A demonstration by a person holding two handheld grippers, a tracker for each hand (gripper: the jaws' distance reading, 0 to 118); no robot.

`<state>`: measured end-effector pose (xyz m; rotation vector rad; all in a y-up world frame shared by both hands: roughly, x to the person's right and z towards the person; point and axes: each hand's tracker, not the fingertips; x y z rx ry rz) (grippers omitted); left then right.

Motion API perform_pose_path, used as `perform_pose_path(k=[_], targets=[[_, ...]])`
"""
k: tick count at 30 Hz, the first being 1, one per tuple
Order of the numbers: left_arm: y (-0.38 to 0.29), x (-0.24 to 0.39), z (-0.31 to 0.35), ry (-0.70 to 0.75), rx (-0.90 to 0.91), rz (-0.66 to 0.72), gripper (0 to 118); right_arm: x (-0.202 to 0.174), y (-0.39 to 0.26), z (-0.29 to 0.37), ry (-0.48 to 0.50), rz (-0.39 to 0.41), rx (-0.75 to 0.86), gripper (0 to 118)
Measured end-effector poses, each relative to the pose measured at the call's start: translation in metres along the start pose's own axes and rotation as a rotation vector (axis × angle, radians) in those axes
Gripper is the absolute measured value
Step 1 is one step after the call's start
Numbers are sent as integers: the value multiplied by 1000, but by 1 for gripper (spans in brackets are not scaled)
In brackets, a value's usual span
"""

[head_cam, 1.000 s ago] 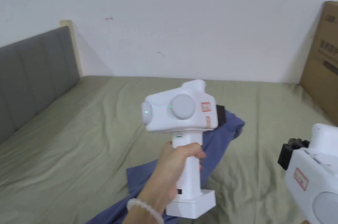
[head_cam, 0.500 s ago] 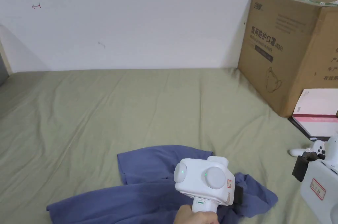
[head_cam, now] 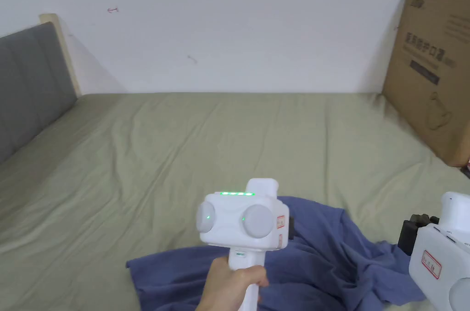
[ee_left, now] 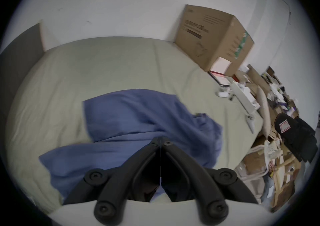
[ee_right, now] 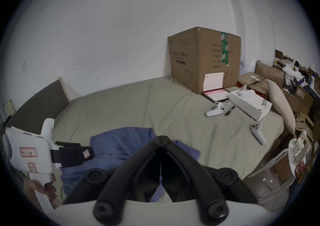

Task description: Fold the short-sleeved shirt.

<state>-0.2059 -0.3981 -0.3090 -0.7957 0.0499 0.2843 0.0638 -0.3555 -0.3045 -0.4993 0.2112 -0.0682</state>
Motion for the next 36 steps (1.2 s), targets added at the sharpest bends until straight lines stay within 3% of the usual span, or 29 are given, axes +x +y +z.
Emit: perform_pose_path(k=[4, 6, 7, 8, 10, 11, 12, 14, 17, 18, 19, 20, 21, 22, 24, 28, 32, 34, 35, 36], targets=[[-19, -57, 14, 129, -33, 10, 0, -25, -9, -13, 37, 50, -47, 0], [-18, -92, 25, 170, -35, 94, 0, -34, -11, -18, 54, 56, -54, 0], [-18, -109, 30, 174, -22, 152, 7, -38, -11, -20, 63, 59, -60, 0], [-16, -130, 32, 182, -8, 219, 24, -43, -10, -23, 70, 62, -67, 0], [-17, -165, 33, 226, -3, 273, 86, -51, -11, -25, 82, 74, -69, 0], [-17, -180, 29, 276, -39, 288, 102, -55, -11, -28, 85, 82, -71, 0], [-18, -193, 24, 333, -63, 302, 104, -59, -13, -31, 85, 88, -77, 0], [-19, -214, 12, 374, -81, 331, 102, -59, -17, -43, 90, 89, -93, 0], [-25, -235, -9, 310, -91, 443, 99, -69, -23, -48, 99, 107, -131, 0], [-25, -240, -19, 286, -110, 457, 90, -72, -25, -51, 92, 123, -146, 0], [-25, -243, -28, 280, -117, 453, 71, -73, -27, -54, 93, 139, -157, 0], [-31, -243, -37, 303, -154, 435, 40, -74, -28, -57, 91, 146, -162, 0], [-34, -241, -46, 345, -192, 415, 27, -74, -29, -60, 94, 150, -170, 0], [-37, -237, -50, 409, -209, 379, 22, -74, -30, -62, 98, 151, -176, 0], [-42, -231, -37, 358, -113, 383, 6, -73, -29, -69, 102, 155, -189, 0], [-36, -228, -24, 330, -94, 354, 5, -75, -19, -88, 115, 187, -204, 0], [-28, -223, 4, 286, -33, 360, 5, -82, 6, -122, 224, 210, -240, 0], [-23, -218, 16, 281, -8, 333, 5, -88, 19, -149, 230, 223, -229, 1], [-19, -216, 22, 281, 3, 313, 5, -92, 27, -165, 229, 220, -234, 5], [-18, -215, 26, 283, 17, 286, 5, -96, 35, -183, 231, 198, -239, 27]])
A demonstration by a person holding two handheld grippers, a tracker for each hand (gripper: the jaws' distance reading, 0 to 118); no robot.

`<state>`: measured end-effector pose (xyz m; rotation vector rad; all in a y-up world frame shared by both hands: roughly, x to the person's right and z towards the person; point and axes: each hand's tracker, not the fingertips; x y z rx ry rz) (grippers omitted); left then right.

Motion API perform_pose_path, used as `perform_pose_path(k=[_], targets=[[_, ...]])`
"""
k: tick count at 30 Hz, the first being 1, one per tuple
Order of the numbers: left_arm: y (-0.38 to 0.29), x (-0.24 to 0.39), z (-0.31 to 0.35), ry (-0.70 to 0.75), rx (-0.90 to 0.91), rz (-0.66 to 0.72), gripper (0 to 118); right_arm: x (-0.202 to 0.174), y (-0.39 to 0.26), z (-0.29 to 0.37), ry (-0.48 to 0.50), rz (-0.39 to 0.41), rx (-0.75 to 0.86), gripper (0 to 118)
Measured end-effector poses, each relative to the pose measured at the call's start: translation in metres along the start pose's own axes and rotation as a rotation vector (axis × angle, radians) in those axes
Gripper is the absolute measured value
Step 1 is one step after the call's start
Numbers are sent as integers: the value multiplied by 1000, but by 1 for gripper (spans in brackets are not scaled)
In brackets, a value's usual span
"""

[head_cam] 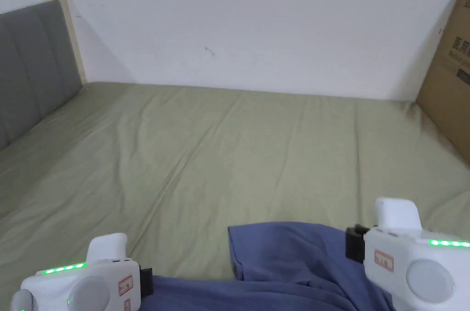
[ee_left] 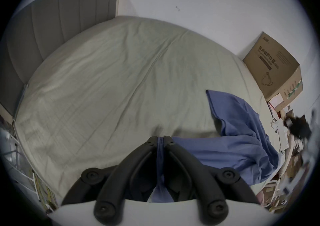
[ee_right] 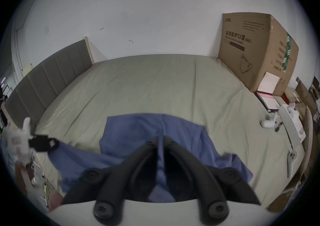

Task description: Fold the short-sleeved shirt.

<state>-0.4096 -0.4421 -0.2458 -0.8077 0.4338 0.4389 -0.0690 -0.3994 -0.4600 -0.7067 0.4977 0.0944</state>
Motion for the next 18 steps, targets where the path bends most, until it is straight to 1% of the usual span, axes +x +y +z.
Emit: perform_pose_path(k=[1, 2, 3, 4, 6, 7, 8, 9, 10, 11, 12, 13, 14, 15, 16, 17, 18], targets=[[1, 1, 4, 7, 6, 0, 5, 3, 9, -15, 16, -5, -2, 60], [2, 1, 8, 13, 15, -3, 5, 5, 18, -38, 60, -2, -47, 94], [4, 1, 10, 7, 18, -6, 5, 5, 26, -62, 52, 25, -116, 111], [4, 0, 11, 5, 18, -7, 5, 6, 31, -81, 51, 42, -131, 110], [5, 1, 8, 5, 26, -40, 5, 8, 38, -123, 9, 66, -209, 110], [6, -1, 4, 2, 22, -50, 5, 10, 40, -139, 12, 57, -252, 110], [7, -1, -2, 0, 15, -55, 5, 12, 40, -158, 45, 60, -302, 110], [9, -3, -7, 8, 2, -49, 5, 14, 38, -177, 26, 63, -352, 109], [9, -5, -10, 12, -3, -38, 5, 15, 36, -190, 4, 61, -398, 107], [10, -6, -12, 8, -5, -30, 5, 17, 32, -206, 2, 85, -425, 101], [11, -5, -13, 4, -10, -23, 5, 19, 28, -218, -30, 94, -460, 88], [11, -4, -13, 2, -7, -26, 5, 19, 25, -223, -47, 93, -482, 88], [12, -4, -13, 4, -5, -36, 5, 22, 24, -223, -9, 69, -463, 86], [13, -4, -12, 7, -5, -45, 5, 22, 27, -217, -7, 30, -441, 71], [13, -2, -13, 7, -3, -52, 5, 21, 31, -211, 2, 40, -425, 48], [14, -2, -14, 8, -6, -54, 5, 21, 34, -210, 24, 96, -414, 15], [15, -3, -15, 12, -10, -52, 5, 19, 36, -209, 21, 137, -413, 4]])
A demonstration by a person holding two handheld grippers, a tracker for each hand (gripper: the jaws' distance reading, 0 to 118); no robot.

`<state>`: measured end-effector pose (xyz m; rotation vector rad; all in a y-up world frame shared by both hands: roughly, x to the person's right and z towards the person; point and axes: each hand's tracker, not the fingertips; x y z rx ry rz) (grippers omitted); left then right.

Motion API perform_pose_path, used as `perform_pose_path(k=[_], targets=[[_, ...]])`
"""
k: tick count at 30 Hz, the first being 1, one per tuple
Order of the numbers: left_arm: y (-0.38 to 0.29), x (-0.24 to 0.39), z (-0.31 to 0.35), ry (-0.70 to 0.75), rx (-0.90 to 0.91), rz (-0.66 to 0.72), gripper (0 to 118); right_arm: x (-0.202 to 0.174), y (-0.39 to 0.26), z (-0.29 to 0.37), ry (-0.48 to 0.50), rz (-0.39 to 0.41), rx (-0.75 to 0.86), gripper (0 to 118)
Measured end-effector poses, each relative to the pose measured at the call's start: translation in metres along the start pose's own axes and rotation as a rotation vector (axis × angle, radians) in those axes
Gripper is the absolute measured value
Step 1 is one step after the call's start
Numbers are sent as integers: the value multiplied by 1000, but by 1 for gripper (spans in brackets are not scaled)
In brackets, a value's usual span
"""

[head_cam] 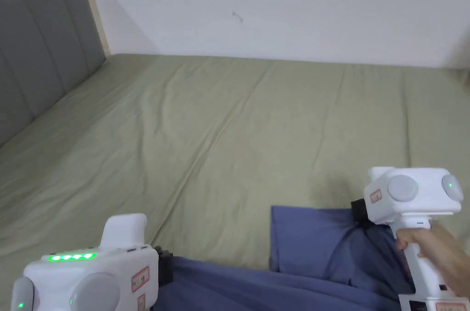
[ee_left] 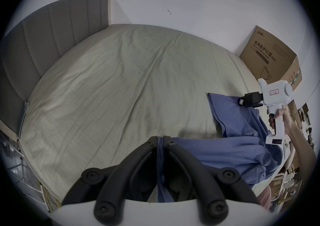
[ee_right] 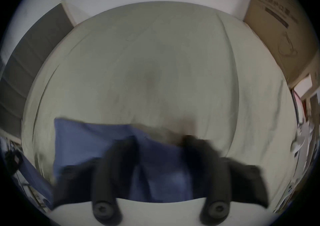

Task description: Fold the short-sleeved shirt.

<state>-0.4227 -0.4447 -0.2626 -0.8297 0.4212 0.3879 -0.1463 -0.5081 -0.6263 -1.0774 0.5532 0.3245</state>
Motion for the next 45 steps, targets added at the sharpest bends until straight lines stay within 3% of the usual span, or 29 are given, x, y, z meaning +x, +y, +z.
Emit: perform_pose_path(k=[4, 7, 11, 19, 26, 37, 45], targets=[[0, -1, 6, 16, -2, 17, 5, -5, 1, 14, -16, -28, -16, 4], [5, 1, 20, 22, 8, -5, 5, 1, 1, 48, 32, -103, 39, 4], [22, 2, 54, 53, 76, 6, 5, 20, 7, 114, 16, -118, 151, 4], [88, 20, 147, 112, 315, -48, 5, 73, 6, 290, -65, -226, 417, 4], [145, 43, 232, 174, 505, -91, 5, 108, -18, 419, -72, -335, 616, 4], [214, 69, 283, 181, 613, -125, 5, 110, -18, 495, -70, -391, 790, 4], [329, 77, 284, 165, 682, -103, 5, 106, 70, 513, -93, -426, 876, 4]])
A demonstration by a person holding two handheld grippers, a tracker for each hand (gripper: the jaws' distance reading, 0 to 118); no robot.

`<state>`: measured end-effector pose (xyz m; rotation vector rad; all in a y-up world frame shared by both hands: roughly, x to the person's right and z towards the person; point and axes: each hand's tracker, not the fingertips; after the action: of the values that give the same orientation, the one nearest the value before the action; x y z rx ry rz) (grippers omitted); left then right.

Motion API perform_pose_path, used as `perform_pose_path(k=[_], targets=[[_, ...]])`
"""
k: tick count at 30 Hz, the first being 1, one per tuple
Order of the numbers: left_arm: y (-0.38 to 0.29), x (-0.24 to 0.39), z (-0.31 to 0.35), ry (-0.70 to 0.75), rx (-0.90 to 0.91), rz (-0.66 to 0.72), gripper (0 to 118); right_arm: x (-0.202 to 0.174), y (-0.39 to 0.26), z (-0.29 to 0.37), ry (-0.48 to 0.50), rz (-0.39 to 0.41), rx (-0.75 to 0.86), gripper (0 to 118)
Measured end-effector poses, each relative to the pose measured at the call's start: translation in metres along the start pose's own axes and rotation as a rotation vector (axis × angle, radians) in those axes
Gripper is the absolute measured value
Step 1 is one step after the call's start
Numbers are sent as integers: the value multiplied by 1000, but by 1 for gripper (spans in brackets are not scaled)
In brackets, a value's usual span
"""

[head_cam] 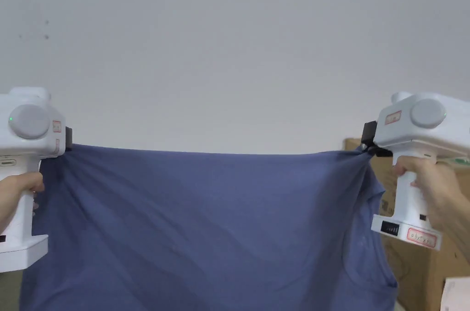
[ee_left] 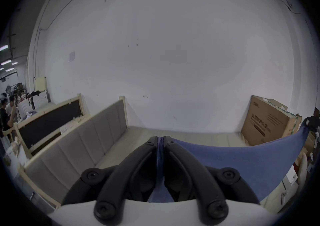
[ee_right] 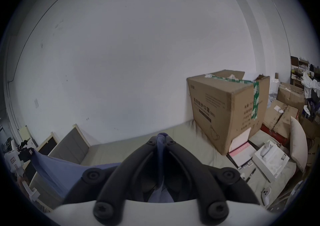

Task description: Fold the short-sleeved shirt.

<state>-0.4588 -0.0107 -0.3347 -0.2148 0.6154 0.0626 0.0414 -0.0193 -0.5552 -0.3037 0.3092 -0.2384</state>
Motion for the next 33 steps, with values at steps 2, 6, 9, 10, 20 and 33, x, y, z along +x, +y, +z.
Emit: perform_pose_path(k=[2, 6, 9, 10, 20, 33], targets=[[24, 2, -20, 1, 17, 18, 5, -14, 17, -13, -2, 3, 26, 4], [68, 9, -60, 9, 41, 3, 5, -38, 55, -38, -16, -2, 77, 4], [91, 10, -73, 7, 66, -11, 5, -53, 82, -48, -15, -9, 124, 4], [97, 10, -75, 8, 78, -13, 5, -57, 88, -49, -14, -11, 140, 4], [103, 15, -109, 74, 129, -49, 5, -78, 98, -75, -20, 26, 176, 4], [-142, 40, -257, 142, -269, -132, 5, -31, -121, -244, -118, 63, -276, 4]])
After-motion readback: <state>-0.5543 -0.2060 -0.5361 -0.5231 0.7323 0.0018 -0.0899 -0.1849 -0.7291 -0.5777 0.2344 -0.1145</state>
